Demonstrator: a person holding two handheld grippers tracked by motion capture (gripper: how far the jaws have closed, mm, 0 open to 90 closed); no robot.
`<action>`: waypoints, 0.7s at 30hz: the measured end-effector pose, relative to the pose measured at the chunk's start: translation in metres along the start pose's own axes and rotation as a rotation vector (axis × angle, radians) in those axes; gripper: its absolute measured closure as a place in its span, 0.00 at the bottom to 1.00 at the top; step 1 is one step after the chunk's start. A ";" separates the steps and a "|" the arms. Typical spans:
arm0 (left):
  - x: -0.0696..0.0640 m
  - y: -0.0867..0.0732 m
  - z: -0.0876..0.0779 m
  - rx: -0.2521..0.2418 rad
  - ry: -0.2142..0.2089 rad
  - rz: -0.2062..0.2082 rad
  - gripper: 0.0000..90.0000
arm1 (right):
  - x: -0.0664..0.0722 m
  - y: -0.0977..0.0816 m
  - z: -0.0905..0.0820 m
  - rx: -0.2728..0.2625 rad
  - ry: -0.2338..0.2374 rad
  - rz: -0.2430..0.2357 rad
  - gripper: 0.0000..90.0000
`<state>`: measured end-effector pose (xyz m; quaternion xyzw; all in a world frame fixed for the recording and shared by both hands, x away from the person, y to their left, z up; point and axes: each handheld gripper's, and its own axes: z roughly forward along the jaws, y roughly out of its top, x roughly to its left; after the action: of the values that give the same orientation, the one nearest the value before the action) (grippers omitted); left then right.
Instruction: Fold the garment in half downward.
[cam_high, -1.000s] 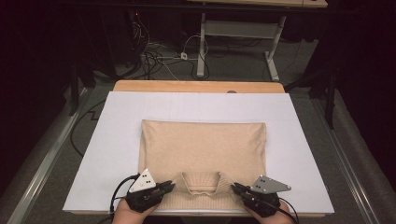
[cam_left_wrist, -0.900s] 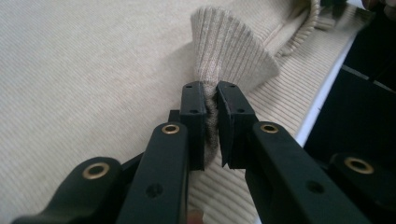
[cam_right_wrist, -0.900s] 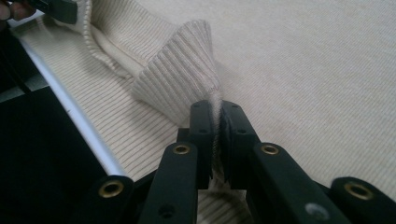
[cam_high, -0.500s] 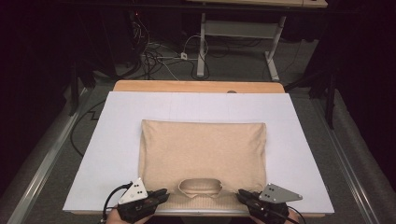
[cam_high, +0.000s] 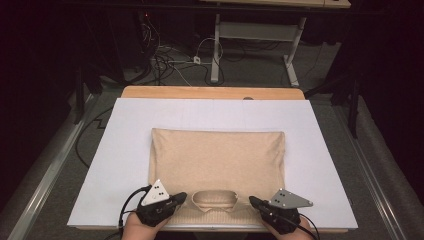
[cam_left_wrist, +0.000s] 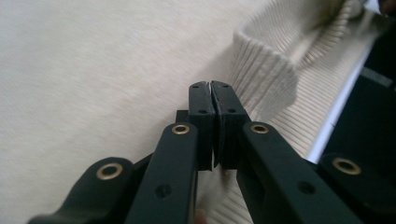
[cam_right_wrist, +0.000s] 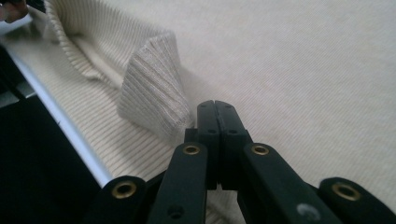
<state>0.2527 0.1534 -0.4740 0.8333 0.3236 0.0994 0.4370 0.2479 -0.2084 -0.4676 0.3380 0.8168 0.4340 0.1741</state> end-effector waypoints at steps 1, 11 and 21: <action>-0.002 -0.002 0.000 0.004 -0.008 0.007 0.95 | 0.001 -0.002 0.000 0.005 0.007 -0.004 1.00; -0.002 -0.018 -0.015 -0.022 -0.019 0.001 0.91 | 0.001 -0.011 -0.014 0.000 0.008 -0.009 1.00; 0.019 -0.018 -0.024 -0.082 0.041 -0.048 0.64 | -0.009 -0.006 -0.016 -0.065 -0.018 0.029 0.89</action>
<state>0.2482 0.1888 -0.4760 0.8045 0.3482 0.1192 0.4662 0.2425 -0.2267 -0.4637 0.3476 0.7957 0.4598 0.1860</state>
